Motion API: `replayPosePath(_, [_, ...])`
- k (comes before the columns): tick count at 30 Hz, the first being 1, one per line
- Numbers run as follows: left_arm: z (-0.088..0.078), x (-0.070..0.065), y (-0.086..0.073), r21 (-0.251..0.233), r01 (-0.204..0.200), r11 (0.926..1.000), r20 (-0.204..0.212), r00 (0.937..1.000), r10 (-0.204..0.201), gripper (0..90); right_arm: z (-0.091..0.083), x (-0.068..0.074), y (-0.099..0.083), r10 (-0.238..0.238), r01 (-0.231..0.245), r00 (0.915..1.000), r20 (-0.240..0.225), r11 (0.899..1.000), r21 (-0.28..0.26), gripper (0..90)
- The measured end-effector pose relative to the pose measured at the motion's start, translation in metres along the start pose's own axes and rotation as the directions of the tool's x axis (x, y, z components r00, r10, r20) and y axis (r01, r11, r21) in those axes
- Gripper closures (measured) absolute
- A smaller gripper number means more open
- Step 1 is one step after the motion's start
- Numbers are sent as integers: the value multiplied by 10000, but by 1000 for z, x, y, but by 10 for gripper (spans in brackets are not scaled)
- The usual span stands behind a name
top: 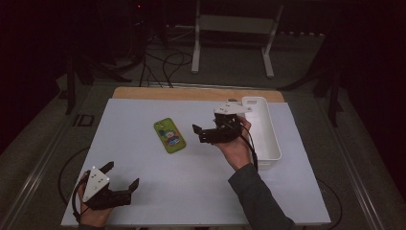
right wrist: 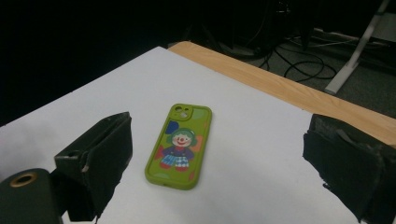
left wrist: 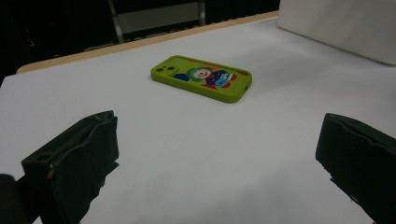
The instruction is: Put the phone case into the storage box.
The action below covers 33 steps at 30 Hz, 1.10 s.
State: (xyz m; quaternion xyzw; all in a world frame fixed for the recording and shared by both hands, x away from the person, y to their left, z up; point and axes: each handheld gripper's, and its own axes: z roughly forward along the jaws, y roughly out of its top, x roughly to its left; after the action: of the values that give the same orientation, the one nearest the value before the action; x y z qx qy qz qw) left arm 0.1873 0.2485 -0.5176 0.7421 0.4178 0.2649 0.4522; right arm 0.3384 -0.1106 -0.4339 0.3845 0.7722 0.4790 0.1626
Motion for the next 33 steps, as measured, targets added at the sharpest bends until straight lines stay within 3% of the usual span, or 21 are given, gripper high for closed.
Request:
replayPosePath(16, [-1, 1, 0, -29, 60, 10000, -25, 10000, -60, 0, 7, 8, 13, -116, 117, 9999, -72, 9999, 121, 78])
replayPosePath(33, [0, 1, 0, -21, 58, 10000, 6, 10000, -58, 0, 26, 14, 24, -206, 223, 9996, -197, 9953, 942, 79])
